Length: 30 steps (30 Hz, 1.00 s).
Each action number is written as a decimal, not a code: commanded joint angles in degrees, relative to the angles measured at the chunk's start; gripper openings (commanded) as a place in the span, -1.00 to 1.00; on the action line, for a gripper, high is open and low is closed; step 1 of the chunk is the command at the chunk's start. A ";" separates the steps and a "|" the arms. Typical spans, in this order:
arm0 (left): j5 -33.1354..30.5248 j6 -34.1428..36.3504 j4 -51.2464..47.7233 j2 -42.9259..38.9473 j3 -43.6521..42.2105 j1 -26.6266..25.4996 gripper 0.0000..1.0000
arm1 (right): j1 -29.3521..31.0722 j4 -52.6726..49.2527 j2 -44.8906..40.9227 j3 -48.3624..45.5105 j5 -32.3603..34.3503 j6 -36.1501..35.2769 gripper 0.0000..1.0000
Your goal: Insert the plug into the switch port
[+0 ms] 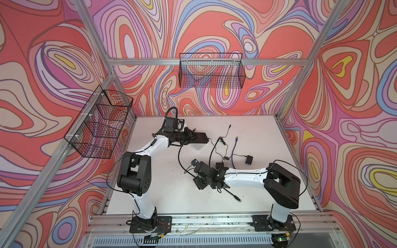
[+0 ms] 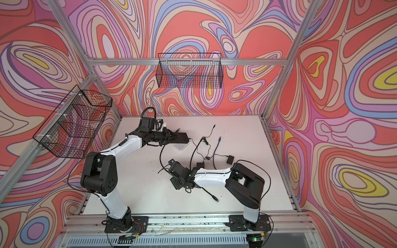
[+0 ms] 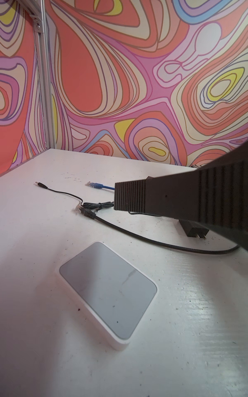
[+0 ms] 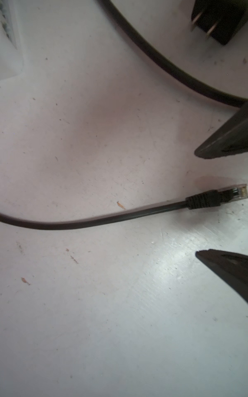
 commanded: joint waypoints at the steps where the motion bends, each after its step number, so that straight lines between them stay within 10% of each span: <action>1: 1.46 -0.61 1.40 0.18 0.93 1.07 -0.85 | 0.09 0.34 3.04 2.06 2.39 -1.02 0.38; 16: 3.24 -0.13 1.06 -0.87 1.06 3.42 -0.85 | -0.11 -5.78 5.15 2.63 -4.32 -4.17 -0.68; 30: 3.15 0.62 -0.17 -1.71 0.95 4.49 -0.85 | -0.06 -11.78 -8.15 -9.25 -4.98 -3.75 -0.80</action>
